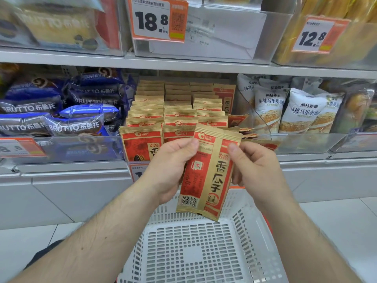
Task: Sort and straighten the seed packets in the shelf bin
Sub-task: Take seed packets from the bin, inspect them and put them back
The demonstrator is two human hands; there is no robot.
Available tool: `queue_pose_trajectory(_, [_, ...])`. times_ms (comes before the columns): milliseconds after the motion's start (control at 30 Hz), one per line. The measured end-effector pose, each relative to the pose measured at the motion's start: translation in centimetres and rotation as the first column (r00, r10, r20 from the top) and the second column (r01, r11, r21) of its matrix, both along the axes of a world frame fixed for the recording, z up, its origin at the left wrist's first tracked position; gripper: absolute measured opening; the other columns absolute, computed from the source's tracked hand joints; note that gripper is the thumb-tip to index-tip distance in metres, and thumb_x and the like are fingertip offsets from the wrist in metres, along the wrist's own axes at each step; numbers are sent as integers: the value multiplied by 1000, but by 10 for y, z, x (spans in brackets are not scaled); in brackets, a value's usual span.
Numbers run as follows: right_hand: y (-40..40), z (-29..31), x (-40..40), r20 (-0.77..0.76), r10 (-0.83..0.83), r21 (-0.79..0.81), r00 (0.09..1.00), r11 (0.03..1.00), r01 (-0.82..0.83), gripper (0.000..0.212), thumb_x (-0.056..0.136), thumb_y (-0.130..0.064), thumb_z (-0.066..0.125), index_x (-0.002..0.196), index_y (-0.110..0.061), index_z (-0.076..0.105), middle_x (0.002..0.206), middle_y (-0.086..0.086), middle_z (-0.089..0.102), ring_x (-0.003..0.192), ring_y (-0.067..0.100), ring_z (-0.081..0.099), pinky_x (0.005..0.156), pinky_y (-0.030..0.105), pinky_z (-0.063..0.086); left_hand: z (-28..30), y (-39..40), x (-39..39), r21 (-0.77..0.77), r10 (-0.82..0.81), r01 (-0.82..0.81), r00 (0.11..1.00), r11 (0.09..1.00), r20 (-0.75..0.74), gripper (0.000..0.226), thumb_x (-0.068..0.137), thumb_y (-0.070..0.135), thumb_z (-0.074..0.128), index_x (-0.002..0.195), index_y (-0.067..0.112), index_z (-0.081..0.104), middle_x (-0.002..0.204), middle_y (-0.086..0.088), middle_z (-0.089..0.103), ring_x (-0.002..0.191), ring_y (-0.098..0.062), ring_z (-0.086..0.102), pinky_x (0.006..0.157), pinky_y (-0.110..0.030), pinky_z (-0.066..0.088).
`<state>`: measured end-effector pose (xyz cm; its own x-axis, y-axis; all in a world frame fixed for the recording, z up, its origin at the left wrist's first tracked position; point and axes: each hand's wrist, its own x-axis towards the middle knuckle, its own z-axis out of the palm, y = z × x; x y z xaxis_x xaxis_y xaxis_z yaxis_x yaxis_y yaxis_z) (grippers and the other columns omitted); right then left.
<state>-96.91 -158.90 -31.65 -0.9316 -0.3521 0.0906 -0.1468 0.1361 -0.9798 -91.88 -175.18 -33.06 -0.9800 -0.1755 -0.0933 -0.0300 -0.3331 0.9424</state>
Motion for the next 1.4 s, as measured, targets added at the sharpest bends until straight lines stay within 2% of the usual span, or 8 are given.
queue_pose_trajectory(200, [1,-1,-1,3,-26,-91,1000,996,27,34,101,-15,51,69,-9,61,49,0,60,37,11,46,38,19,37,0,2,2,39,-56,57,998,998,-19,35,86,29,55,107,6,71,100,-17,76,85,-28,75,72,-40,62])
queue_pose_trajectory(533, [4,-3,-4,60,-3,-128,998,992,11,32,99,-22,56,71,-8,63,52,8,58,39,16,44,40,22,35,4,2,1,71,-69,70,997,995,-17,33,85,29,55,105,8,71,97,-16,76,80,-25,75,68,-38,63])
queue_pose_trajectory(633, [8,0,-4,118,149,-25,982,989,-147,27,86,-33,68,87,-7,68,61,2,66,47,13,51,46,21,39,6,0,1,117,-30,33,999,993,-23,31,84,30,55,100,11,73,95,-13,77,80,-23,75,68,-39,63])
queue_pose_trajectory(767, [6,1,1,131,322,81,938,939,-333,12,92,-10,66,104,-12,69,82,-5,76,61,1,66,51,11,44,9,-3,0,155,22,-21,1000,988,-4,35,83,34,56,105,12,72,101,-16,76,85,-27,75,72,-45,63])
queue_pose_trajectory(1000, [12,-1,-7,134,213,-125,968,972,-197,34,78,-33,69,103,-11,68,79,5,76,59,11,66,51,21,45,8,-8,4,-63,-81,84,995,994,58,38,79,27,63,112,11,69,104,-17,75,90,-30,72,75,-46,60])
queue_pose_trajectory(1200, [23,-4,-14,171,436,-119,884,900,-420,89,54,-42,94,127,-12,53,101,20,73,71,26,68,50,25,48,10,-6,4,-24,-14,15,998,1000,59,37,79,26,63,110,7,69,112,-27,70,97,-40,67,88,-60,52])
queue_pose_trajectory(1333, [23,-4,-16,168,479,-181,862,874,-450,92,57,-40,93,131,-9,48,105,23,72,73,26,70,51,26,51,12,-5,5,-15,-7,8,998,1000,60,38,80,25,64,112,6,69,116,-30,67,103,-46,64,93,-67,47])
queue_pose_trajectory(1400, [22,-3,-15,171,481,-184,860,873,-452,89,59,-36,93,131,-10,48,104,23,72,72,28,69,50,27,52,13,-6,5,-27,-20,21,998,999,66,35,83,25,63,113,6,68,113,-27,70,100,-42,67,87,-61,53])
